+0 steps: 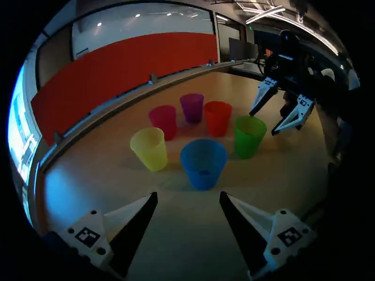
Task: Pour water
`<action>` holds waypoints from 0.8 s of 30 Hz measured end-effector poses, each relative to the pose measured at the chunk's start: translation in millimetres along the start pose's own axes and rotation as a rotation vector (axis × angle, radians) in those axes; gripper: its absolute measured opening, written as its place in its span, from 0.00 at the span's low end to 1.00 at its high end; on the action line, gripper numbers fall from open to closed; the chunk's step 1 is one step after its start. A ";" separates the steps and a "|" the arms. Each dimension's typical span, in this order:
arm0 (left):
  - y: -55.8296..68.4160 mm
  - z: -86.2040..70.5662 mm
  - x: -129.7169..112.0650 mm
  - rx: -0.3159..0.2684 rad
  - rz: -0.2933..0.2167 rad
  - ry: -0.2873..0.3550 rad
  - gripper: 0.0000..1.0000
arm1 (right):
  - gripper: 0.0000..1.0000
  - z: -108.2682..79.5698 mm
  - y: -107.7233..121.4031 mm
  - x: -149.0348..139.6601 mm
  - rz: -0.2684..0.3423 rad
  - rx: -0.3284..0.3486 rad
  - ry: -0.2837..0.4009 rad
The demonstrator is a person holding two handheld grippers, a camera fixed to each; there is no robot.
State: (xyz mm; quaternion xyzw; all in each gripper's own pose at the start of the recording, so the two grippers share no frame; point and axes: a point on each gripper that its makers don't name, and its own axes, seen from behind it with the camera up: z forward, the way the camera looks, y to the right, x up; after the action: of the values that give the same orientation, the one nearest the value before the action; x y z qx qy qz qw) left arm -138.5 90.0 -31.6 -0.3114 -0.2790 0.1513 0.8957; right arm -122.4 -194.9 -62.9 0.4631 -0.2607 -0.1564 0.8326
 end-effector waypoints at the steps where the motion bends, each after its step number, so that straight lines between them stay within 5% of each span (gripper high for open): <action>1: -1.5 -2.2 0.3 0.013 -0.005 0.008 0.99 | 1.00 -4.2 0.8 -0.2 0.003 -0.011 0.008; 11: -8.3 -28.6 11.3 0.120 -0.073 0.114 0.99 | 1.00 -50.1 17.3 1.7 0.071 -0.162 0.101; 24: -28.3 -81.6 44.5 0.341 -0.151 0.364 0.98 | 1.00 -121.2 54.5 30.6 0.162 -0.444 0.292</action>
State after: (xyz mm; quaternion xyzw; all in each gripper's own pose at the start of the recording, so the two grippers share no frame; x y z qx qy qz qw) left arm -51.8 49.7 -48.4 -0.1564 -0.1060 0.0701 0.9795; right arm -26.2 -98.2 -60.3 0.2643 -0.1336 -0.0742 0.9523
